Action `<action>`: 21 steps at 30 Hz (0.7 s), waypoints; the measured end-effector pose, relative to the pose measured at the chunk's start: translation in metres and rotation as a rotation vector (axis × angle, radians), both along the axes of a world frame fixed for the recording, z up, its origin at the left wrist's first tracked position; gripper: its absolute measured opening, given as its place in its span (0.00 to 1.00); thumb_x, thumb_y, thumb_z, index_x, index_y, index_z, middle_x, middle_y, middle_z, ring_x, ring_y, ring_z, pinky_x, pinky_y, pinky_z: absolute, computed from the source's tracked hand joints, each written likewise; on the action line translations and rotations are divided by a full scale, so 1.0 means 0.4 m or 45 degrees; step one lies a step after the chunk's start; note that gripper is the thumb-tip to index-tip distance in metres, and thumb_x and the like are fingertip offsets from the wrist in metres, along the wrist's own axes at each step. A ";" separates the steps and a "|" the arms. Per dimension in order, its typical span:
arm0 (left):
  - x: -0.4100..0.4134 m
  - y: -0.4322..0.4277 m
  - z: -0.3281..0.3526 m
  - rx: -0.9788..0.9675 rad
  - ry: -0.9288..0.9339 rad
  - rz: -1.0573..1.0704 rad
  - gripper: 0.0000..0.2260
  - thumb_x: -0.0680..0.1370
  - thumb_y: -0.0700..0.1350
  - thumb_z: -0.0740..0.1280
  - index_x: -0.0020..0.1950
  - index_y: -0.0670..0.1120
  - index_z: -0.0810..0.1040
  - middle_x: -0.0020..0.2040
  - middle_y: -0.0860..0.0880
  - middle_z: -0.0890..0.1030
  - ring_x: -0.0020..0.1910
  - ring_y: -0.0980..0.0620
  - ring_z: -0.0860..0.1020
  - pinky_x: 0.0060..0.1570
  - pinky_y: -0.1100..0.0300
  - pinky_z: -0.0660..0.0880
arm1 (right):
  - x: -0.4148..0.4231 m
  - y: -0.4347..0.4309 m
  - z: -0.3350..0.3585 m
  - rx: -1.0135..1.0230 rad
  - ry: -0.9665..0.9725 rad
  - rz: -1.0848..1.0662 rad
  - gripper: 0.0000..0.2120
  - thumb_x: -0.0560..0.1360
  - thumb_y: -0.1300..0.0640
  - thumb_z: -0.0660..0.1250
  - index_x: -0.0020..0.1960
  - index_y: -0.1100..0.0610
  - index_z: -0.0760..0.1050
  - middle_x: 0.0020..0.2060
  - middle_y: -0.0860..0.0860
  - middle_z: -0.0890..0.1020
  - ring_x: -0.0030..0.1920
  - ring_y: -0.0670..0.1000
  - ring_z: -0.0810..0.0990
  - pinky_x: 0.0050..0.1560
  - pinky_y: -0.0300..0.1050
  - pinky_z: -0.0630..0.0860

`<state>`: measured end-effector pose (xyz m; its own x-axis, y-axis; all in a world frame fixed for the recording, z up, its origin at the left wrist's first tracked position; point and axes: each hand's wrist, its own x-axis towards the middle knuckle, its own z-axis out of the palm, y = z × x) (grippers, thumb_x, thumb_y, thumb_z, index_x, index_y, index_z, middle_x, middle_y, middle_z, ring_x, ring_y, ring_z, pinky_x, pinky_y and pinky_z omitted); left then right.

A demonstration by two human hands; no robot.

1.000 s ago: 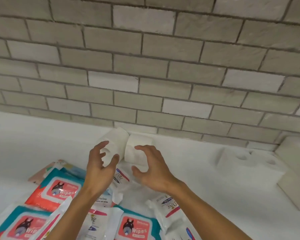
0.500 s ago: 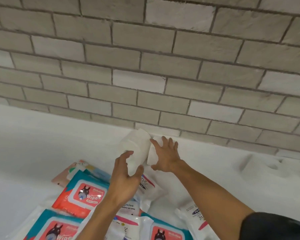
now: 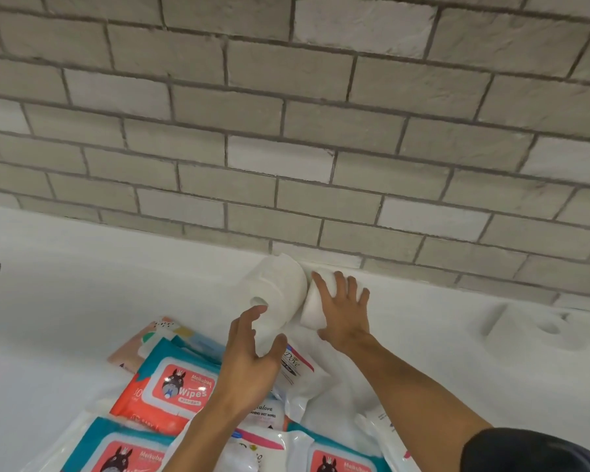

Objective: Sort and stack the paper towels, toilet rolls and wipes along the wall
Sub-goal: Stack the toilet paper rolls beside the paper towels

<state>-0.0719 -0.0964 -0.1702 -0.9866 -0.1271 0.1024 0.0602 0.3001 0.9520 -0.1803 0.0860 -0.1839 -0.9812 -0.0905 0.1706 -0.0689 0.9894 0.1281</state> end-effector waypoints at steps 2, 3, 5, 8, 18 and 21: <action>0.003 -0.005 0.002 -0.006 0.000 0.005 0.23 0.78 0.47 0.69 0.67 0.62 0.63 0.63 0.60 0.65 0.61 0.56 0.68 0.61 0.58 0.70 | 0.004 0.007 -0.011 -0.060 0.043 0.006 0.56 0.65 0.45 0.76 0.77 0.44 0.39 0.74 0.58 0.51 0.73 0.63 0.51 0.71 0.64 0.55; 0.003 -0.007 0.002 -0.003 0.002 0.004 0.23 0.78 0.47 0.69 0.66 0.62 0.62 0.63 0.60 0.65 0.61 0.56 0.68 0.60 0.59 0.70 | 0.006 0.012 -0.013 -0.083 0.058 0.012 0.56 0.64 0.45 0.76 0.77 0.43 0.39 0.74 0.57 0.52 0.73 0.62 0.52 0.71 0.63 0.56; 0.004 -0.009 0.002 -0.005 -0.002 -0.001 0.23 0.78 0.47 0.69 0.66 0.63 0.62 0.63 0.60 0.65 0.61 0.57 0.68 0.59 0.61 0.69 | 0.009 0.027 -0.015 -0.150 0.077 0.011 0.56 0.63 0.44 0.76 0.77 0.43 0.41 0.74 0.56 0.53 0.72 0.61 0.54 0.70 0.61 0.57; 0.005 -0.009 0.010 -0.042 -0.008 0.000 0.23 0.78 0.47 0.69 0.67 0.62 0.62 0.64 0.61 0.64 0.62 0.57 0.68 0.61 0.58 0.70 | 0.024 0.052 -0.006 -0.380 0.117 -0.041 0.54 0.62 0.43 0.76 0.77 0.44 0.46 0.73 0.54 0.56 0.69 0.58 0.58 0.68 0.57 0.61; 0.028 0.059 0.077 0.215 -0.039 -0.047 0.24 0.76 0.50 0.71 0.70 0.59 0.68 0.68 0.56 0.72 0.62 0.55 0.71 0.61 0.53 0.72 | 0.179 0.082 0.085 -1.469 0.293 -0.063 0.54 0.57 0.45 0.83 0.73 0.45 0.53 0.67 0.47 0.66 0.66 0.50 0.67 0.67 0.52 0.71; 0.037 0.073 0.103 0.230 -0.068 -0.128 0.27 0.75 0.54 0.70 0.73 0.60 0.66 0.66 0.57 0.70 0.61 0.56 0.70 0.64 0.50 0.71 | 0.251 0.068 0.127 -1.605 0.274 -0.007 0.52 0.60 0.49 0.83 0.72 0.43 0.51 0.64 0.43 0.65 0.63 0.47 0.68 0.66 0.47 0.72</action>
<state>-0.0571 -0.0673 -0.1292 -0.9986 -0.0396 0.0340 0.0290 0.1196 0.9924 -0.0798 0.1134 -0.1332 -0.9231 0.2531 0.2897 -0.1593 0.4339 -0.8868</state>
